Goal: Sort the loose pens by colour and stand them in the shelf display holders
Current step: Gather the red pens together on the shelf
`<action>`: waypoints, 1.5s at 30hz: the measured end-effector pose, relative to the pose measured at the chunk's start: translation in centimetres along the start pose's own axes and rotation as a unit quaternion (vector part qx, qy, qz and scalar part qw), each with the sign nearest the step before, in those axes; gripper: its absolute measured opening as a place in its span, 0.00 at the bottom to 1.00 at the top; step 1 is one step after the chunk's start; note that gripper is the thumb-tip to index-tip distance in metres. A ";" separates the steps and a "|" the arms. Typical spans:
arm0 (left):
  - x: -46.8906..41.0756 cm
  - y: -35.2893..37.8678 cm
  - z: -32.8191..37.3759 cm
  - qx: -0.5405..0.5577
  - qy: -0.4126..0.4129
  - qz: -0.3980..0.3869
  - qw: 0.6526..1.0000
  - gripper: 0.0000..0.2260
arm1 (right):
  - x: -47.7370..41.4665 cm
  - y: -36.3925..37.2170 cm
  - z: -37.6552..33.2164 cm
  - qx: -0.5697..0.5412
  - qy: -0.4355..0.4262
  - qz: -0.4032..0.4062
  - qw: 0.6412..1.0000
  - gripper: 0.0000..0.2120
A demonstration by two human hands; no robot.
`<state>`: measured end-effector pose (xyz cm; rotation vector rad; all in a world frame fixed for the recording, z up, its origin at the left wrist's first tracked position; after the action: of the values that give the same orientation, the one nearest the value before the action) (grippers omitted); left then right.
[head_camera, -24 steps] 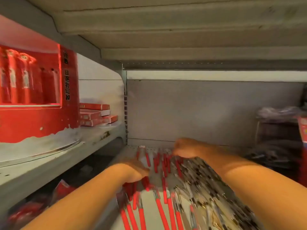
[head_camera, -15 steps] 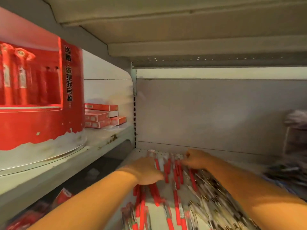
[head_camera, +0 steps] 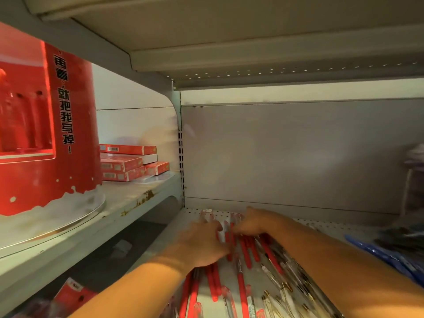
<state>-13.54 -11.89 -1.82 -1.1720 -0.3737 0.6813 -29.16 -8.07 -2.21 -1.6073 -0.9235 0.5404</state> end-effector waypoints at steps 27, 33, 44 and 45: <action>3.3 0.1 1.0 -0.052 0.104 -0.168 0.979 0.20 | 1.3 -0.9 -2.8 0.017 -0.056 0.007 0.998 0.09; 3.7 -0.3 2.2 -0.022 0.118 -0.146 0.982 0.16 | 2.4 -1.8 -0.5 -0.033 -0.038 0.000 0.999 0.11; 3.7 -1.4 5.0 0.132 0.129 -0.031 0.982 0.11 | 4.2 -4.3 2.4 -0.144 -0.052 0.123 0.980 0.10; 3.7 -1.7 5.1 0.164 0.123 -0.019 0.979 0.15 | 4.6 -4.6 2.3 -0.168 -0.055 0.134 0.975 0.09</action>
<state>-13.36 -6.14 1.31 -0.9185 -0.0694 0.5321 -29.47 -2.78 2.22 -2.0422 -0.9214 0.6933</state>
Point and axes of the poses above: each hand's wrist, its own x-axis away from the middle knuckle, its own y-axis out of the palm, z = x × y, the point moved 10 cm from there along -x, towards the middle knuckle, and after that the axes turned 3 degrees about x, right-handed, at the moved point
